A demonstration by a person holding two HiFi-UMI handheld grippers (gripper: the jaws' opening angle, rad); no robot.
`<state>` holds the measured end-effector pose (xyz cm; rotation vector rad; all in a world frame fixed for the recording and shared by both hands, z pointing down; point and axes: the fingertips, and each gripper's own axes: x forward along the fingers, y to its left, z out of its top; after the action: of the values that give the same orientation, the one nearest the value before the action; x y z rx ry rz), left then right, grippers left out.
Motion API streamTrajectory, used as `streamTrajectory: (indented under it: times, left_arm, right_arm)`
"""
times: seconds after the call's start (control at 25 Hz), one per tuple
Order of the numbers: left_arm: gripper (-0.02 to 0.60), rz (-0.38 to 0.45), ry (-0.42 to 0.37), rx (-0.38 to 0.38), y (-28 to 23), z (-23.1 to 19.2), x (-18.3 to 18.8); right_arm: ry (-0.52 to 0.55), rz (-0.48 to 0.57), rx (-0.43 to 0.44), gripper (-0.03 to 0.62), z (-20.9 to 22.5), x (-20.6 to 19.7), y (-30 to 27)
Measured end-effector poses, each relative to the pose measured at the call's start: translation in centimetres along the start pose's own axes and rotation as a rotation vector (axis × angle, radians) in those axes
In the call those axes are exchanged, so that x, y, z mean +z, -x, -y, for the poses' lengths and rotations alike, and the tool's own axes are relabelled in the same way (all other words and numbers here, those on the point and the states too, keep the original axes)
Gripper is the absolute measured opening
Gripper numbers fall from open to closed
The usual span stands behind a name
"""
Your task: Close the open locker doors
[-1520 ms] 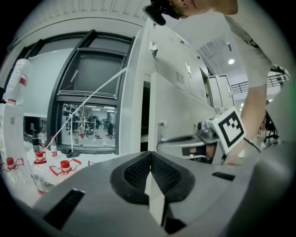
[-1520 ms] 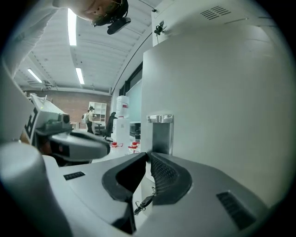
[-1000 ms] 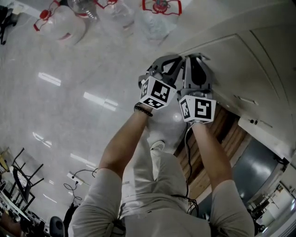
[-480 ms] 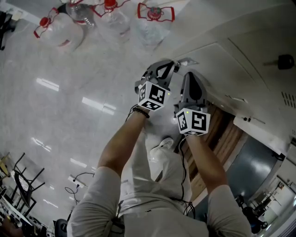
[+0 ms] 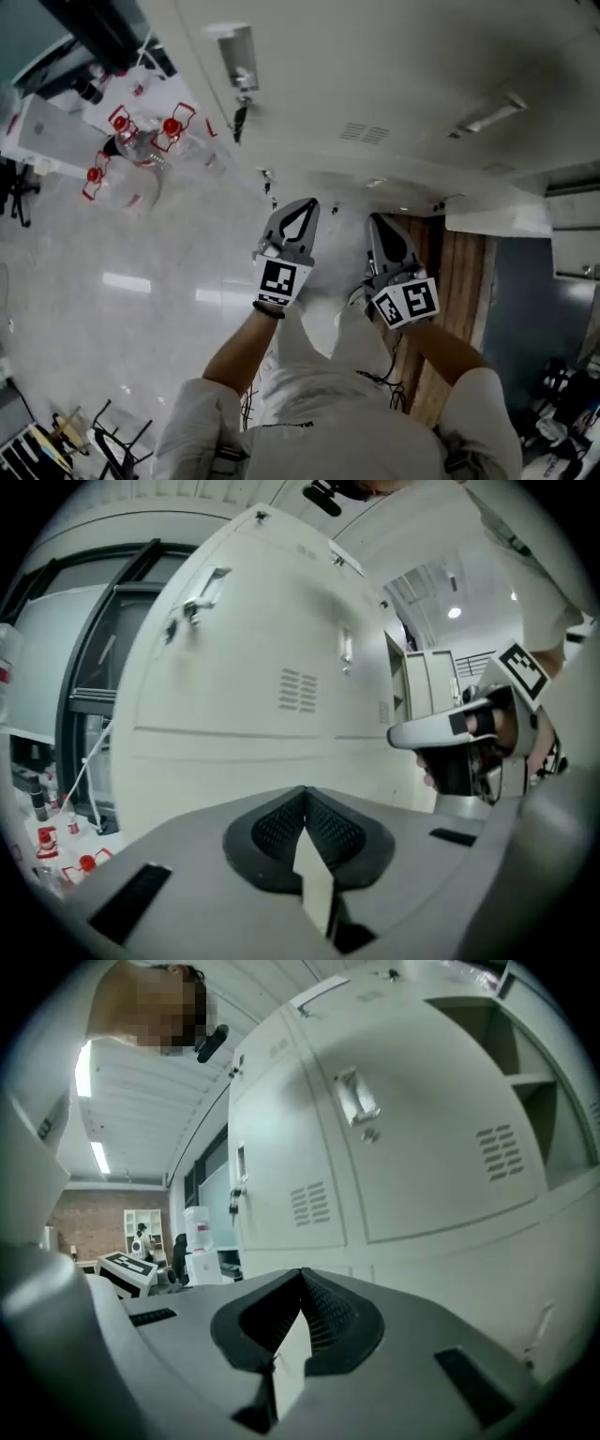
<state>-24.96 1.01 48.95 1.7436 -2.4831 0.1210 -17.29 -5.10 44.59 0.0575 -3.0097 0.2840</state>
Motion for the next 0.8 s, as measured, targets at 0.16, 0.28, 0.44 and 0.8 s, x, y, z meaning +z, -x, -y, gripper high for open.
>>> streamTrajectory:
  times: [0.16,0.28,0.44,0.8]
  left_arm:
    - [0.004,0.091,0.003,-0.164,-4.8,12.5,9.0]
    - [0.004,0.131,0.018,-0.305,-9.4,23.1,13.3]
    - [0.004,0.162,-0.003,-0.455,-14.2,35.4,16.9]
    - [0.005,0.162,-0.043,-0.795,-20.2,60.1,19.8]
  right_arm:
    - [0.007,0.122,-0.116,0.010,6.7,8.3,8.5]
    - [0.036,0.177,-0.219,0.011,13.1,12.4,16.1]
    - [0.054,0.218,-0.335,0.011,20.9,15.2,25.6]
    - [0.055,0.294,-0.665,0.011,34.2,17.1,44.5]
